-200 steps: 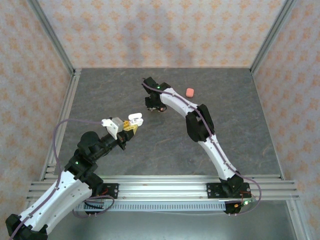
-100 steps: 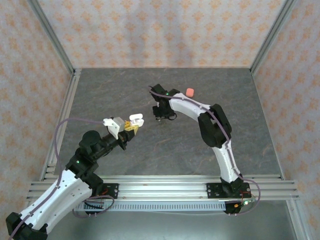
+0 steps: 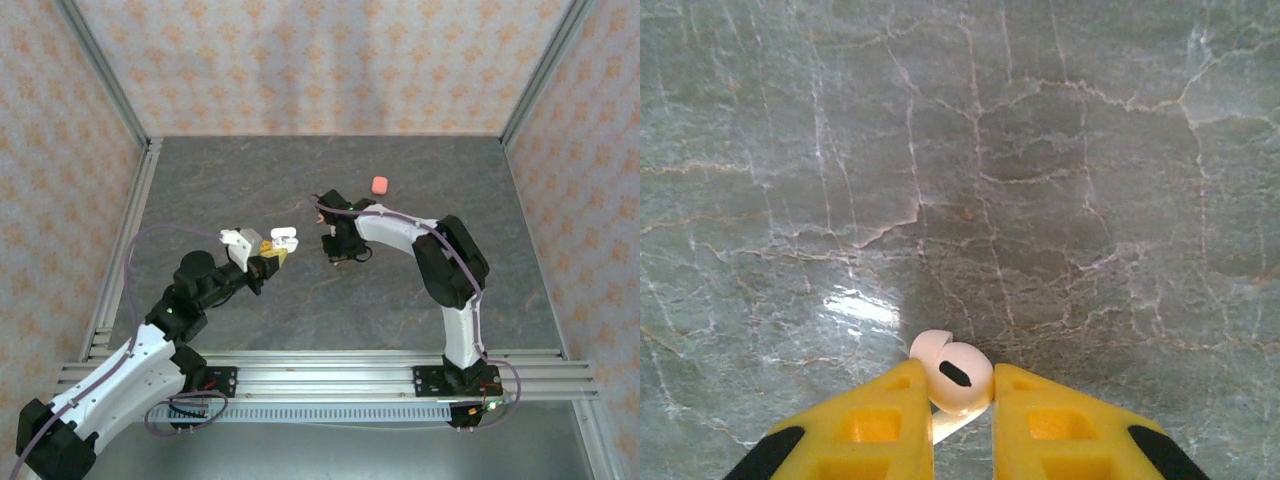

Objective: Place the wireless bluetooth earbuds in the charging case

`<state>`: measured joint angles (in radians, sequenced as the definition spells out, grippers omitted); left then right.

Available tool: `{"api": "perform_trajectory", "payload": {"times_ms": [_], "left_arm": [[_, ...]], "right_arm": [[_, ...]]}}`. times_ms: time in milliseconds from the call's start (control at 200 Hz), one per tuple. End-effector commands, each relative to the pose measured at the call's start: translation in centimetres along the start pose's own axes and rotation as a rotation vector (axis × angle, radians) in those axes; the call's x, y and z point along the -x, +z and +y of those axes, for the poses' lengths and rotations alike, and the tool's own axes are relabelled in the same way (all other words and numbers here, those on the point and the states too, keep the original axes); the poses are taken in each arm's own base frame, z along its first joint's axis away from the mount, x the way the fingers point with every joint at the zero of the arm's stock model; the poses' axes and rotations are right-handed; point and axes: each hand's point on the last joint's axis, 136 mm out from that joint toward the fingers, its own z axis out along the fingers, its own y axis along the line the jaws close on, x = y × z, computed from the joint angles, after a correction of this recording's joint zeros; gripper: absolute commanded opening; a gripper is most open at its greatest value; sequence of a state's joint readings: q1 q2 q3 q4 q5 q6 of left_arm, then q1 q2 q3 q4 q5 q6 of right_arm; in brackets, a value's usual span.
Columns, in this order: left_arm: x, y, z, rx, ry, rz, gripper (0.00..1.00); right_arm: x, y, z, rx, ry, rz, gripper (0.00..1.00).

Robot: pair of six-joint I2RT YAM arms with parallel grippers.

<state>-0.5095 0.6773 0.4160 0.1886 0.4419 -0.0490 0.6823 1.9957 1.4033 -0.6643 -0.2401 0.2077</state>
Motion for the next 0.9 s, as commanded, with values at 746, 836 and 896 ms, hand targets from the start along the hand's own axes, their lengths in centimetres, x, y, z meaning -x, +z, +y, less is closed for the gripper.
{"api": "perform_trajectory", "payload": {"times_ms": [746,836,896], "left_arm": [[2.1,-0.1,-0.5,-0.024,0.022,-0.056,0.0],[2.0,0.0,-0.6,-0.026,0.029,-0.044,0.0],[1.9,0.1,-0.6,-0.027,0.031,-0.04,0.0]], "right_arm": [[0.5,-4.7,-0.7,-0.138,0.197,-0.055,0.5],[0.6,-4.5,-0.9,-0.161,0.212,-0.044,0.51],[0.9,-4.3,-1.0,-0.178,0.23,-0.045,0.51]]}}
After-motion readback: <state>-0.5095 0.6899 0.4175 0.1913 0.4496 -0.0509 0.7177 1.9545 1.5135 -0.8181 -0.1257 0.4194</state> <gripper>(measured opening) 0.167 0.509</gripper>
